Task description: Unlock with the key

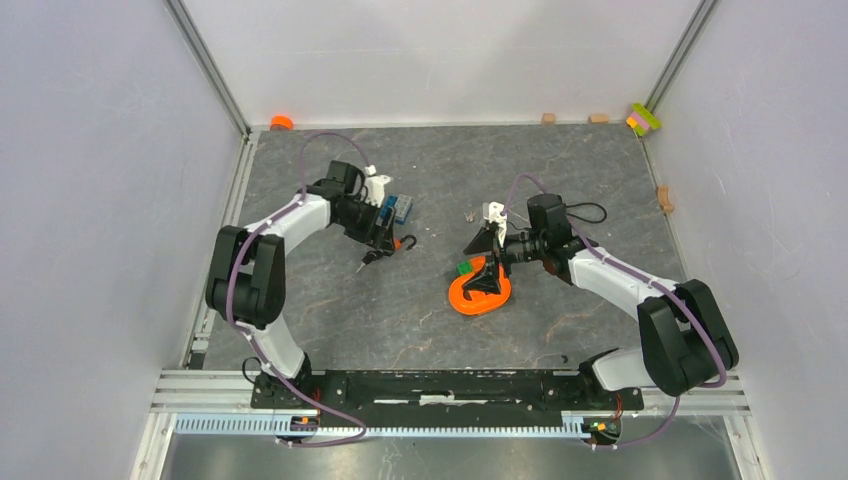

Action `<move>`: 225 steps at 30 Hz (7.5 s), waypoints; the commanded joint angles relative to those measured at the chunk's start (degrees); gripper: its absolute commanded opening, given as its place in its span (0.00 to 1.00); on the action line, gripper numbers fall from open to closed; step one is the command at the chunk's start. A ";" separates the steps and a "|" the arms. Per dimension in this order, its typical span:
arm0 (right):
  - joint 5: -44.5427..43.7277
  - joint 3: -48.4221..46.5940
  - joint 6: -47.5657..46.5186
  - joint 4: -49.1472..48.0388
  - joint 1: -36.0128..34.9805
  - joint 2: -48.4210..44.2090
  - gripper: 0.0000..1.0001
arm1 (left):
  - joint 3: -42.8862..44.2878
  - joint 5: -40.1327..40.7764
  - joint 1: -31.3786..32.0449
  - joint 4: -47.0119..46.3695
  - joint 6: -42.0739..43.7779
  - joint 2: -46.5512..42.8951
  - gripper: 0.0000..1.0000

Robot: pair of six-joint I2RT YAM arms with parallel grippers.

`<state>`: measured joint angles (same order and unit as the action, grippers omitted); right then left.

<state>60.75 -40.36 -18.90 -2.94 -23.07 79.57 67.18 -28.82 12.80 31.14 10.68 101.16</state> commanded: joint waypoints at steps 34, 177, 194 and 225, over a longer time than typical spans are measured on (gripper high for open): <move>-30.90 -3.04 -8.03 2.46 3.21 -6.69 0.90 | -3.81 31.18 9.51 -9.98 10.57 -8.81 0.88; -40.28 -42.61 -14.29 22.12 -0.30 37.91 0.39 | -7.50 7.99 3.37 -5.83 3.56 -27.47 1.00; -39.93 -43.09 -14.69 22.89 -0.31 39.26 0.26 | -7.50 8.05 3.33 -5.83 3.58 -27.17 1.00; -18.14 -41.17 -15.85 28.30 -0.72 22.96 0.00 | -7.36 -14.97 1.12 -8.88 3.19 -25.56 1.00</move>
<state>31.18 -82.61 -35.24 24.99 -23.16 109.71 58.11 -28.05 13.58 25.02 13.10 74.59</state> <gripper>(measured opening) 0.004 0.995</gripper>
